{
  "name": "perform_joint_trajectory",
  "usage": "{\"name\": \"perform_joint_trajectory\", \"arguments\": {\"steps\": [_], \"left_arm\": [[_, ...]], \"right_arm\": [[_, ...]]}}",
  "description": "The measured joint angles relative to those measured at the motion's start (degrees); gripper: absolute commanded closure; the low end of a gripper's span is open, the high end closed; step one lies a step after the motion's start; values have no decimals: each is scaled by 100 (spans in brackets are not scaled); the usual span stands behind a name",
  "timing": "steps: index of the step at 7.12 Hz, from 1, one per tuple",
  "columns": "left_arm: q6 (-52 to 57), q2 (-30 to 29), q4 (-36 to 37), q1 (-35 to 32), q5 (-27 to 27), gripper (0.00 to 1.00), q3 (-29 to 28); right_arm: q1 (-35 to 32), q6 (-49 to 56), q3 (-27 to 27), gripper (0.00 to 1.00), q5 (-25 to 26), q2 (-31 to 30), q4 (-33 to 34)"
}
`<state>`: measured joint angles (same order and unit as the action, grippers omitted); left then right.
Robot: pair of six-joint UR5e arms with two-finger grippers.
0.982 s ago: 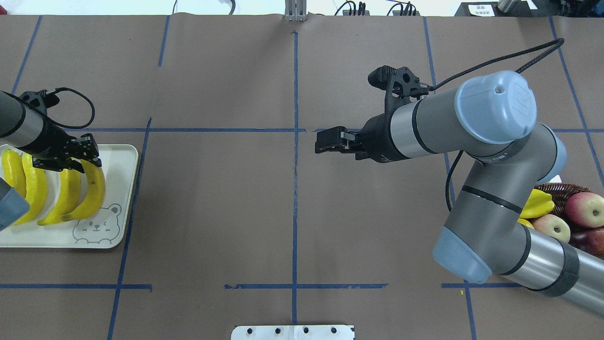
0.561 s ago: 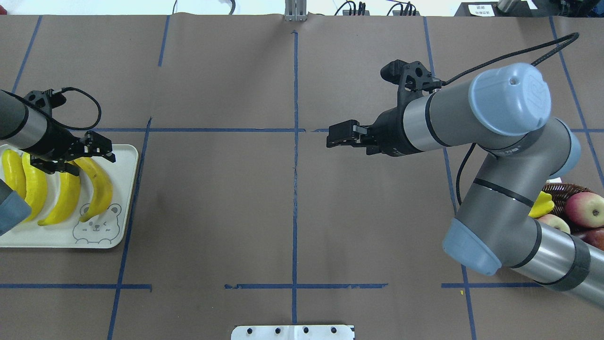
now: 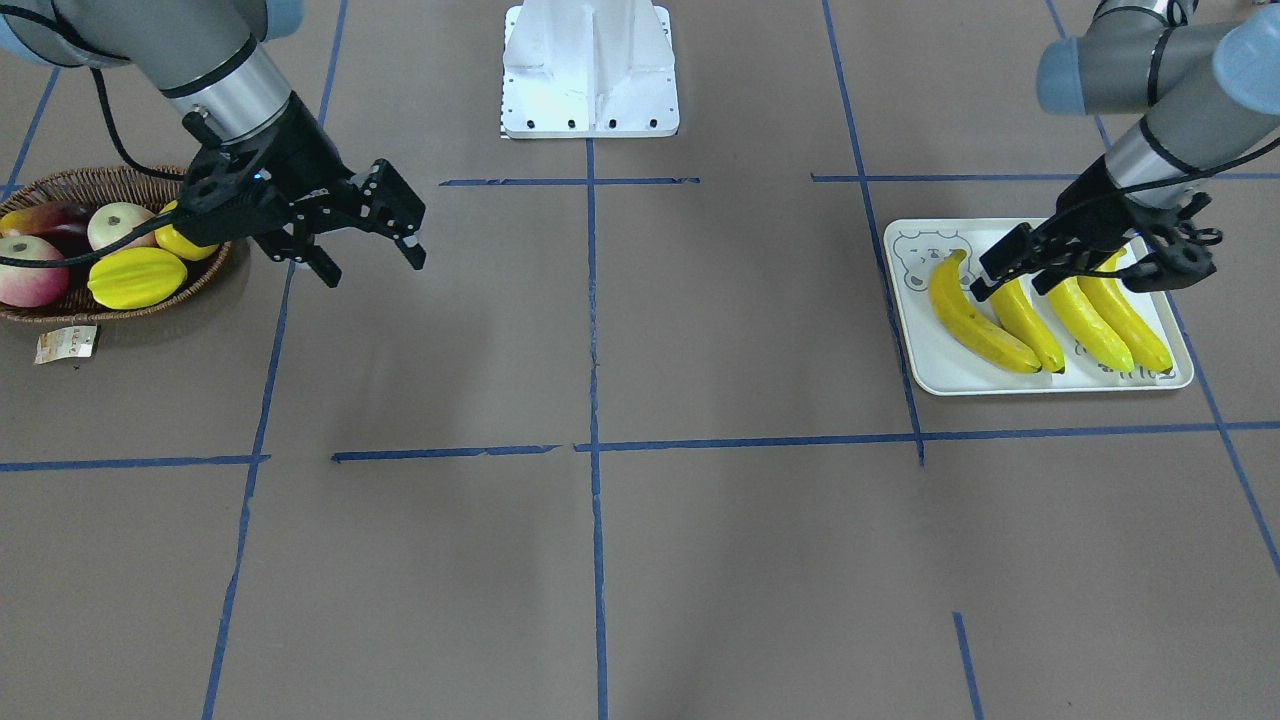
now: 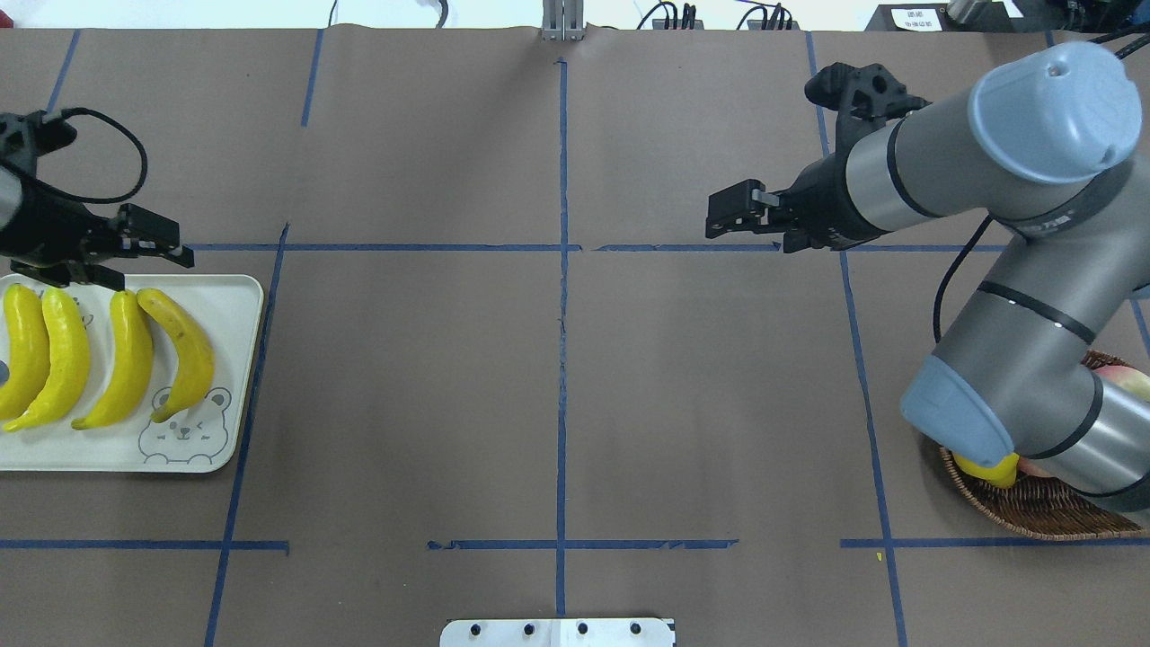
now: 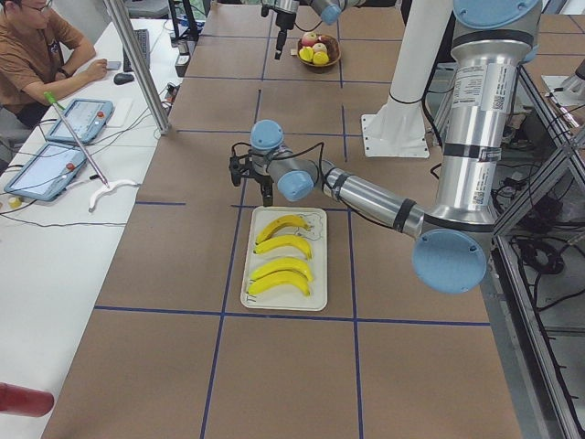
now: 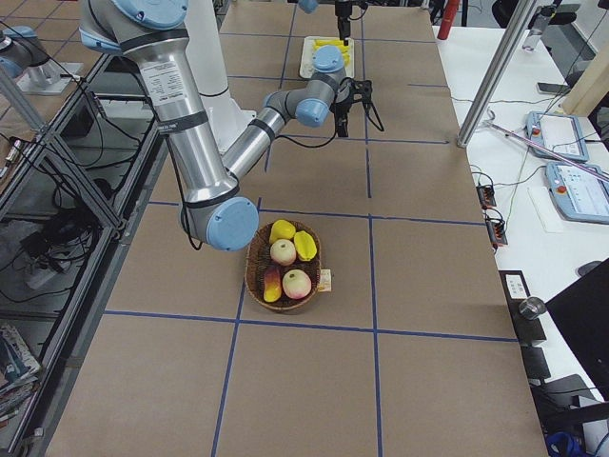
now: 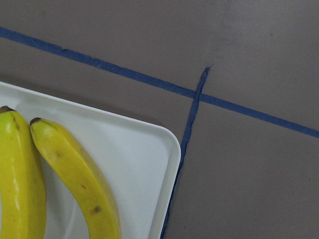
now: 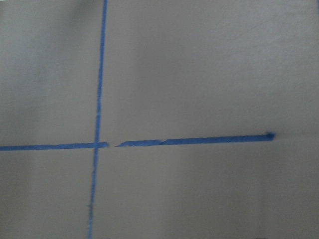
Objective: Transfer all bananas from basket to plate
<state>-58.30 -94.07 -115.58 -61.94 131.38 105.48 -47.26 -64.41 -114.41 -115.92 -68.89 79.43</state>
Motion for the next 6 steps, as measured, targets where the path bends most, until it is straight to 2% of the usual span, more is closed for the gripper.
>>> {"name": "perform_joint_trajectory", "arguments": {"steps": [2,4,5,6], "left_arm": [[2141,22,874,-955,-45,0,-35],[3934,36,1364,-1762,-101,0,-357],[4624,47,1424,-2079,-109,0,-657],[5192,50,1520,-2358,-99,0,-999]], "right_arm": [[-608,1709,13,0,-11,-282,822],[-1402,3552,137,0,-71,-700,1334],[-1844,4400,343,0,-276,-810,1537],[-2317,5119,658,0,-694,-891,1644]]}}
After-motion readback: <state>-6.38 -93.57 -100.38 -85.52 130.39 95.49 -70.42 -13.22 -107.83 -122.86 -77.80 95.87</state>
